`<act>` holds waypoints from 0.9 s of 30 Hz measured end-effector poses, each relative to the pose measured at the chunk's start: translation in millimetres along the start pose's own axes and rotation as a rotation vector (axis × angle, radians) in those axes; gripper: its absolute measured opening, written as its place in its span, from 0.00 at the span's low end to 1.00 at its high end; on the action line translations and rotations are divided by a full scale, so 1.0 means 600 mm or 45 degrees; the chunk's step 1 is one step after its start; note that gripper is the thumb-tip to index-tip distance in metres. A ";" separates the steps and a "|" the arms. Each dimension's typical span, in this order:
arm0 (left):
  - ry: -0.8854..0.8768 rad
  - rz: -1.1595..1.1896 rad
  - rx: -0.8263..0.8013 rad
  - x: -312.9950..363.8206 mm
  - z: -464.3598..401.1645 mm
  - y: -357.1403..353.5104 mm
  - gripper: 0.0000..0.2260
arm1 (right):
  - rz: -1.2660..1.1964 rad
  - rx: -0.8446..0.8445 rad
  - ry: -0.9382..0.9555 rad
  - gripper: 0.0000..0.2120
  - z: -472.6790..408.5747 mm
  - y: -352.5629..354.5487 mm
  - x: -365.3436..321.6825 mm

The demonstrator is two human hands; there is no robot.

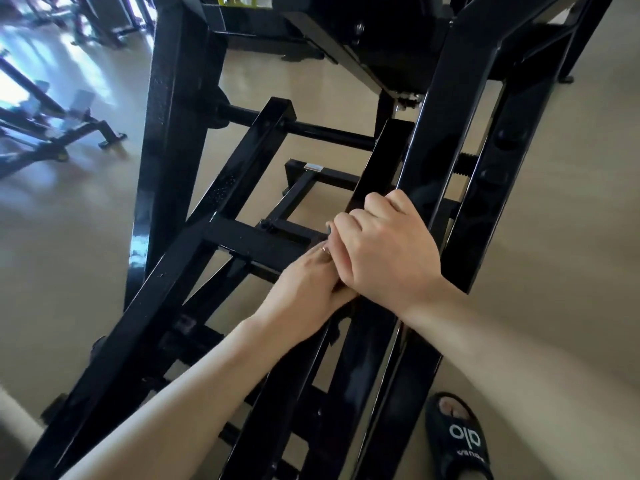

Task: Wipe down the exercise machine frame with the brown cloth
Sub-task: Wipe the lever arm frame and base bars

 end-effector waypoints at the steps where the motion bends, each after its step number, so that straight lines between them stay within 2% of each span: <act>1: -0.015 0.011 0.008 0.006 0.015 0.000 0.06 | -0.002 0.006 -0.003 0.20 0.001 0.000 0.002; 3: -0.068 0.019 0.038 0.005 0.048 0.002 0.10 | 0.007 0.016 -0.003 0.20 0.000 0.001 0.002; 8: -0.045 0.115 -0.037 -0.007 0.076 0.010 0.18 | 0.014 0.057 -0.005 0.20 0.001 0.002 0.000; 11: 0.098 0.341 0.091 -0.023 0.065 0.020 0.21 | 0.034 0.068 0.004 0.20 0.001 0.002 -0.003; 13: 0.077 0.179 0.161 -0.020 0.052 0.027 0.15 | 0.047 0.079 0.005 0.20 0.001 0.003 -0.003; 14: 0.063 0.085 0.137 -0.020 0.045 0.024 0.16 | 0.046 0.081 0.005 0.20 0.001 0.003 -0.003; 16: 0.070 -0.082 0.011 -0.024 0.031 0.013 0.25 | 0.038 0.081 0.009 0.20 0.001 0.002 -0.003; 18: 0.077 -0.217 -0.070 -0.026 0.019 0.006 0.28 | 0.029 0.078 0.008 0.20 0.000 0.000 -0.004; 21: 0.079 -0.276 -0.046 -0.032 0.014 0.008 0.26 | 0.032 0.082 0.008 0.20 0.000 0.000 -0.004; 25: 0.078 -0.201 0.170 -0.064 0.020 0.046 0.18 | 0.044 0.079 0.006 0.20 0.003 -0.001 -0.002; 27: 0.121 -0.181 0.209 -0.099 0.018 0.069 0.17 | 0.039 0.076 0.001 0.20 0.003 -0.002 -0.002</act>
Point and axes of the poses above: each hand's wrist, its own z-axis away from the middle knuckle, its own y-axis out of the back of the hand, x = y × z, the point moved 9 cm from there along -z, towards the middle knuckle, and after that the axes turned 11 degrees about z, right-handed, at the moved point
